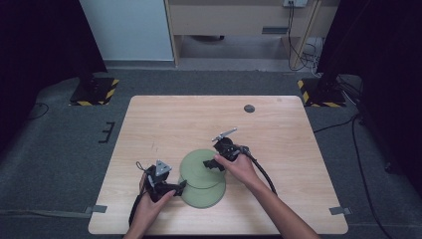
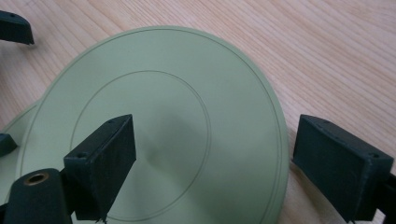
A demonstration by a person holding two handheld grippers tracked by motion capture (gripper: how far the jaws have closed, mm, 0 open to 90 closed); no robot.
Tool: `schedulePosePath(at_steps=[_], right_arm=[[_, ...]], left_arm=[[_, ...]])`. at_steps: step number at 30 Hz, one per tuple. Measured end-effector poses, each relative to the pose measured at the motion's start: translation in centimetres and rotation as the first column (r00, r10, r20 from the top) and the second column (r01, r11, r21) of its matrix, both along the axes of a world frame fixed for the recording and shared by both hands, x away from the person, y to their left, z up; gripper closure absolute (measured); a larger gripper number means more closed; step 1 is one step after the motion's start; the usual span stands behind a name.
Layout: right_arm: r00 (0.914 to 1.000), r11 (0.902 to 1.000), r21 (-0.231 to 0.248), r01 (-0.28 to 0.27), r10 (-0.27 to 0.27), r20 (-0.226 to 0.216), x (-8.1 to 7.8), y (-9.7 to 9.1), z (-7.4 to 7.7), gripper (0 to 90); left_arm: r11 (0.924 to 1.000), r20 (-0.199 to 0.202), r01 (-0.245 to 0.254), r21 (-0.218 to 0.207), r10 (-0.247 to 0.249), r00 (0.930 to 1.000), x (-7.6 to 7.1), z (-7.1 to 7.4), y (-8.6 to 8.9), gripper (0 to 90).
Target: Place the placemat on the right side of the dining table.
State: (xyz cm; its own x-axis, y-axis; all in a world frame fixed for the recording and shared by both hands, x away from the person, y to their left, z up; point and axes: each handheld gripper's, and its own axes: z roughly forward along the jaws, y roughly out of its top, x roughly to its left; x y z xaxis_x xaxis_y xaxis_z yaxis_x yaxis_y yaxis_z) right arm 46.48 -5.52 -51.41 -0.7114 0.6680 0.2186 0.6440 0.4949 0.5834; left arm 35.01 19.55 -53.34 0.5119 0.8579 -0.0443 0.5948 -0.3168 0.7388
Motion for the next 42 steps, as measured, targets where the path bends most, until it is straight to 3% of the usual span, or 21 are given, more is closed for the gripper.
schedulePosePath(at_steps=[9,15,22,28,31,34,35,38,39,42], right_arm=[[1.0000,1.0000,-0.001,0.001,-0.001,-0.007,0.0,-0.1,-0.5,11.9],[0.9999,0.9998,0.016,-0.014,0.014,-0.004,-0.2,0.0,-0.5,12.5],[0.9999,1.0000,0.002,-0.008,0.009,-0.009,-0.3,0.0,-0.3,15.2],[0.9998,0.9996,0.027,0.005,-0.006,0.020,-0.7,-0.2,1.6,17.3],[0.9986,0.9984,0.055,-0.011,0.008,0.053,-1.5,0.1,3.4,19.4],[0.9976,0.9967,0.074,-0.032,0.027,0.064,-2.1,0.2,4.3,21.4],[0.9952,0.9931,0.095,-0.069,0.062,0.076,-2.7,0.4,4.8,23.2],[0.9926,0.9907,0.094,-0.098,0.091,0.081,-3.2,0.4,4.8,24.6],[0.9915,0.9927,0.056,-0.107,0.103,0.081,-3.1,0.1,4.2,24.8],[0.9946,0.9944,0.053,-0.092,0.089,0.053,-2.6,-0.7,3.7,30.5]], left_arm=[[0.9999,0.032,0.003,-0.017,-0.003,0.9995,0.0,0.3,-0.5,1.6],[1.0000,0.001,0.004,-0.006,-0.004,1.0000,0.2,-0.1,-0.6,0.3],[0.9999,-0.010,0.004,-0.011,-0.004,0.9999,0.2,-0.1,-0.6,0.1],[0.9999,-0.016,0.003,-0.016,-0.003,0.9999,0.3,-0.1,-0.6,0.0],[0.9999,-0.017,0.002,-0.016,-0.002,0.9999,0.3,-0.1,-0.6,0.0],[0.9999,-0.017,0.001,-0.016,-0.002,0.9999,0.3,-0.1,-0.6,0.0],[0.9999,-0.017,0.001,-0.016,-0.001,0.9998,0.3,-0.1,-0.6,0.0],[0.9999,-0.017,0.001,-0.017,-0.002,0.9998,0.3,-0.1,-0.6,0.1],[0.9999,-0.018,0.001,-0.015,-0.001,0.9998,0.3,-0.1,-0.5,0.0],[0.9998,-0.019,0.001,-0.017,-0.001,0.9998,0.3,-0.1,-0.5,0.0]])
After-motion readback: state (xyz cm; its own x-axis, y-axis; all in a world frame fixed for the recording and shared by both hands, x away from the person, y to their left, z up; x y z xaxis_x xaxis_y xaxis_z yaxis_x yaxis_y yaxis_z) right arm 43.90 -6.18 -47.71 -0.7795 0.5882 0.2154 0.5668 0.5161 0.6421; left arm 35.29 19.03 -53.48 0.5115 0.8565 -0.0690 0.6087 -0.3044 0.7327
